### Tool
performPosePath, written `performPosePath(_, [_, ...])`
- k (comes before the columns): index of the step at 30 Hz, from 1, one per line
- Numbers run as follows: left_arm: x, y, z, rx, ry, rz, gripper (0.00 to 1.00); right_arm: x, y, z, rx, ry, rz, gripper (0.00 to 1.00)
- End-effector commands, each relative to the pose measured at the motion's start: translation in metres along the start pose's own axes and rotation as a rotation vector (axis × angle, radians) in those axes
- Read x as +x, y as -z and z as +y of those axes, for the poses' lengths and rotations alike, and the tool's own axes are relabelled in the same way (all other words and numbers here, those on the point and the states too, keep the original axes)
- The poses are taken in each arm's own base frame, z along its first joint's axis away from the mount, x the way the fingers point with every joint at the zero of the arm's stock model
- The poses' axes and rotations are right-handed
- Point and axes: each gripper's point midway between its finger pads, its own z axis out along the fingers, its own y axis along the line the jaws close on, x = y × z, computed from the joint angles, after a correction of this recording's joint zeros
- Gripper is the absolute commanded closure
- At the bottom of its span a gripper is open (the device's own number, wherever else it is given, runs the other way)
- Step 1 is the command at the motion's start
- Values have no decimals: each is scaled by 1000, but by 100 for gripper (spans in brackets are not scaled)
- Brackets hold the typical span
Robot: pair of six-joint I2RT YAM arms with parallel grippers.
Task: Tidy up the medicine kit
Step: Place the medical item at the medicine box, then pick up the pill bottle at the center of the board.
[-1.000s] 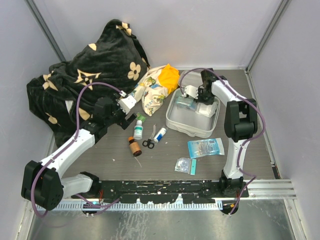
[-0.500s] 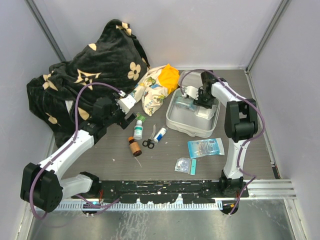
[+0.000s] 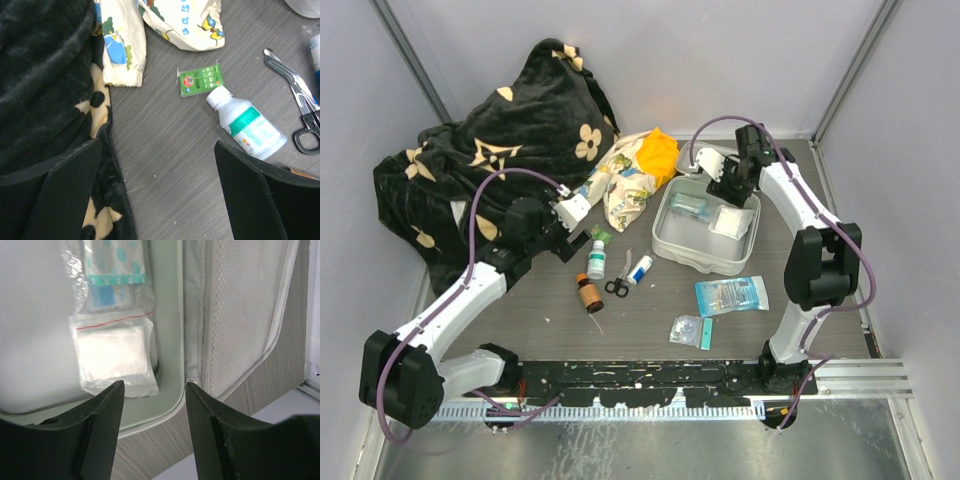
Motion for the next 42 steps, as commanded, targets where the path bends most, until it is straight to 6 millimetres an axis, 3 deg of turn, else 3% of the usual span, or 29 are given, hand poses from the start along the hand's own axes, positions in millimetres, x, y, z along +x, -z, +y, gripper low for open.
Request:
performPosePath(1, [-2, 14, -5, 29, 24, -2, 2, -35, 50, 17, -23, -112, -183, 41])
performPosePath(8, [10, 19, -25, 121, 56, 56, 2, -74, 92, 58, -107, -310, -392, 30])
performPosePath(15, [18, 16, -54, 273, 48, 57, 2, -109, 103, 109, -263, -386, -587, 26])
performPosePath(19, [12, 5, -54, 250, 135, 61, 2, -119, 104, 125, -309, -454, -657, 25])
performPosePath(23, [9, -13, -58, 255, 277, 113, 1, -119, 103, 129, -283, -516, -703, 26])
performPosePath(30, [27, -36, -87, 282, 446, 279, 2, -114, 104, 129, -212, -543, -743, 25])
performPosePath(38, [51, -49, -107, 271, 533, 447, 4, -107, 98, 128, -178, -530, -716, 25])
performPosePath(42, [55, -54, -113, 276, 528, 474, 11, -106, 96, 130, -189, -534, -708, 25])
